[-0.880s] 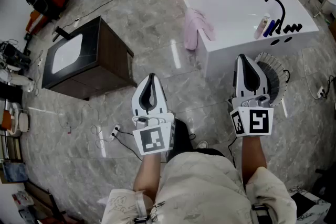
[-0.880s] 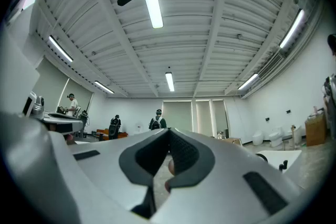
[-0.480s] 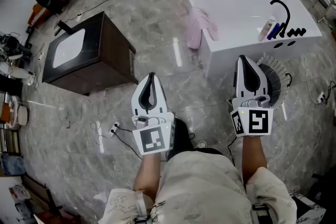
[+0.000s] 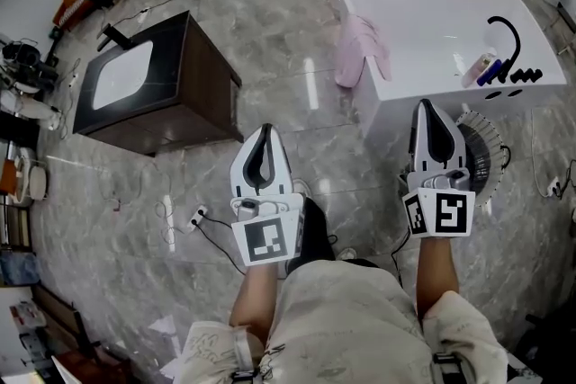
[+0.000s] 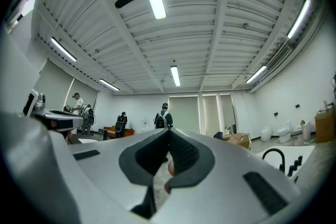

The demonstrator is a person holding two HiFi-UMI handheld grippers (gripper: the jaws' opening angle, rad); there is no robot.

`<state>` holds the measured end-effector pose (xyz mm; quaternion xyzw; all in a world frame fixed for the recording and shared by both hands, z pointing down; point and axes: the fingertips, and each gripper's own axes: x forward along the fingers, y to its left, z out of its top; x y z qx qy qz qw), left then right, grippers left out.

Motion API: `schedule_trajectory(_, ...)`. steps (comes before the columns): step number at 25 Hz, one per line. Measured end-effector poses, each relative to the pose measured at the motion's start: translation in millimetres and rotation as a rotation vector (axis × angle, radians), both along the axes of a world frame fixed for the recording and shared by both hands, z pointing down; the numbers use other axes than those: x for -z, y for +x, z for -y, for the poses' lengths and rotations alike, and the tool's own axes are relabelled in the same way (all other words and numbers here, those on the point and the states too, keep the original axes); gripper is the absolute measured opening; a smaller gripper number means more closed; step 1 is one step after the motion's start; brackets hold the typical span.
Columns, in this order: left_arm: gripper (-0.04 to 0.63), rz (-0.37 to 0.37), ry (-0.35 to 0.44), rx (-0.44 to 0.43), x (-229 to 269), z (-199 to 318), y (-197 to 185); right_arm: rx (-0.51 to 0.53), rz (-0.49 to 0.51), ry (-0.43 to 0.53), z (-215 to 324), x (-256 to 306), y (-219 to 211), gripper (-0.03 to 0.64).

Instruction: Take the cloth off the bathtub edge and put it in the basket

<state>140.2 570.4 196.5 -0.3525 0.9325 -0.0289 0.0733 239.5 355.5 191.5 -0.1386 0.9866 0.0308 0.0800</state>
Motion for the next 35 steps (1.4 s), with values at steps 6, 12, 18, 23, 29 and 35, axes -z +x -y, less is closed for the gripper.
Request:
schedule_trajectory(6,0.003,-0.038,-0.019,0.02,-6,2,-80,0.02,-0.033,-0.007,4,-1,-85,-0.011)
schedule_trajectory(12,0.003,-0.054,-0.018,0.07,-3,-14,-176,0.072,-0.043,-0.021,-9,7,-195,-0.011)
schedule_trajectory(18,0.003,-0.051,0.017,0.124,10,-56,-277,0.125,-0.028,-0.01,-42,21,-305,-0.011)
schedule_trajectory(23,0.003,-0.024,0.046,0.151,22,-76,-335,0.156,0.003,-0.009,-59,34,-366,-0.011)
schedule_trajectory(29,0.003,-0.017,0.072,0.15,27,-84,-374,0.171,0.005,0.022,-71,41,-404,-0.011)
schedule_trajectory(35,0.003,-0.01,0.088,0.113,27,-76,-390,0.155,-0.006,0.033,-62,39,-419,-0.011)
